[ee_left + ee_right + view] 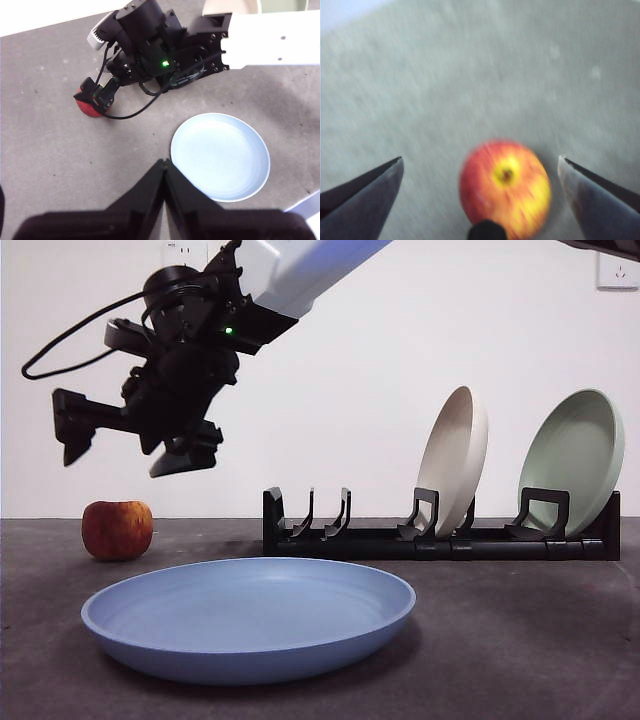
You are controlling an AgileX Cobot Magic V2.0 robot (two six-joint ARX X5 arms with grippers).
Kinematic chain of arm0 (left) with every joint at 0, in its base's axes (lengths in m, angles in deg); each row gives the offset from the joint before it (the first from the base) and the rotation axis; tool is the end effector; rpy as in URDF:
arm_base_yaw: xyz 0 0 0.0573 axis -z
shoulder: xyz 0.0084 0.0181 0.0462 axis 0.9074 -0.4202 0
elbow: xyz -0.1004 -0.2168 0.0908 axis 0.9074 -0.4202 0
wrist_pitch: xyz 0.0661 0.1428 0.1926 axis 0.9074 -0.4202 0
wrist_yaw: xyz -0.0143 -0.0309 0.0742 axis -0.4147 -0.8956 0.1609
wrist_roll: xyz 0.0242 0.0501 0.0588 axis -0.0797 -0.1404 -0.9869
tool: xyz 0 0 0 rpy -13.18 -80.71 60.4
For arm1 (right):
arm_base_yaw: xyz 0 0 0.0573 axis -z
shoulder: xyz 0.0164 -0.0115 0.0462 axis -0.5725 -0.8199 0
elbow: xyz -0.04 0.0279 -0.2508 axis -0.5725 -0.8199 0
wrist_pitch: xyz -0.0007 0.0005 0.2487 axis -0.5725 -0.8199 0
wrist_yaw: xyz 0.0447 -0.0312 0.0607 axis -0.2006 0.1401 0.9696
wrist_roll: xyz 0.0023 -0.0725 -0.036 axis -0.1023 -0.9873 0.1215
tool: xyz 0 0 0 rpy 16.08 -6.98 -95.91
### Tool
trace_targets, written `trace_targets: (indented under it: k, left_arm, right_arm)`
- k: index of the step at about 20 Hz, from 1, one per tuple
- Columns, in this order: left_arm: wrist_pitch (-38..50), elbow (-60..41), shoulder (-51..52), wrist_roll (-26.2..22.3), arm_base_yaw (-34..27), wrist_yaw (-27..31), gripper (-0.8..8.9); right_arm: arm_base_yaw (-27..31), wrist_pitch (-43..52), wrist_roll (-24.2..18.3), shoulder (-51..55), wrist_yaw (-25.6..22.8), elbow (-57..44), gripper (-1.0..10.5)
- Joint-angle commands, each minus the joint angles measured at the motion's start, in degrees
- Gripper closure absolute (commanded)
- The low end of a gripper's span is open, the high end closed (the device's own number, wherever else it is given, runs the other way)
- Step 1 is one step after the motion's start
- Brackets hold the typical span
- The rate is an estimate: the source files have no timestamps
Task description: Take the blue plate from the plate rack,put the plate on the table,take the apple from the table,put the apple in the plate
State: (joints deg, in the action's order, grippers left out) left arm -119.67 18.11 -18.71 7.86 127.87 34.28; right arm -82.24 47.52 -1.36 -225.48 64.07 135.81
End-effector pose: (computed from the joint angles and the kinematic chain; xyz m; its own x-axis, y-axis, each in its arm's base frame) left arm 0.0684 -0.0520 0.3785 0.7855 -0.3185 -0.5306 0.3650 0.9308 -0.0183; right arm 0.4039 0.4445 0.1837 0.5481 0.6931 -0.4682 -0.7598 0.6466 0.0678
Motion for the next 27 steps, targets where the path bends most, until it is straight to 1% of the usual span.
trace_targets:
  k: [1, 3, 4, 8, 10, 11, 12, 14, 19, 22, 25, 27]
  left_arm:
    - [0.2, 0.2, 0.2, -0.7, -0.2, 0.6, 8.22]
    - [0.2, 0.2, 0.2, -0.7, -0.2, 0.6, 8.22]
    - [0.2, 0.2, 0.2, -0.7, -0.2, 0.6, 8.22]
    - [0.2, 0.2, 0.2, -0.7, -0.2, 0.6, 8.22]
    - [0.2, 0.2, 0.2, -0.7, -0.2, 0.6, 8.22]
    - [0.2, 0.2, 0.2, -0.7, -0.2, 0.6, 8.22]
    - [0.2, 0.2, 0.2, -0.7, -0.2, 0.6, 8.22]
    - [0.2, 0.2, 0.2, -0.6, -0.2, 0.3, 8.22]
    - [0.2, 0.2, 0.2, -0.7, -0.2, 0.0, 8.22]
    - [0.2, 0.2, 0.2, -0.7, -0.2, 0.0, 8.22]
    - [0.2, 0.2, 0.2, -0.7, -0.2, -0.1, 8.22]
    - [0.2, 0.2, 0.2, -0.7, -0.2, 0.0, 8.22]
  right_arm:
    - [-0.3, 1.3, 1.1, -0.4, -1.1, -0.2, -0.6]
    - [-0.3, 1.3, 4.3, -0.4, -1.1, -0.2, -0.6]
    - [-0.3, 1.3, 5.2, -0.4, -1.1, -0.2, -0.6]
    - [-0.3, -2.2, 5.0, -0.4, -1.1, -0.2, -0.6]
    - [-0.3, -1.7, 4.9, -0.4, -1.4, -0.2, -0.6]
    - [-0.3, -1.2, 4.4, -0.4, -2.4, -0.2, -0.6]
    - [-0.3, -0.3, 4.3, -0.5, -4.7, -0.2, -0.6]
    - [-0.3, 0.9, 4.3, -0.8, -5.9, -0.2, -0.6]
    - [-0.5, 3.2, 4.5, -3.5, -4.3, -0.2, -0.6]
    - [-0.6, 5.2, 3.5, -5.0, -4.5, -0.2, -0.6]
    - [-0.6, 8.2, 3.5, -6.4, -3.1, -0.2, -0.6]
    - [-0.6, 8.1, 3.6, -7.8, -2.5, -0.2, -0.6]
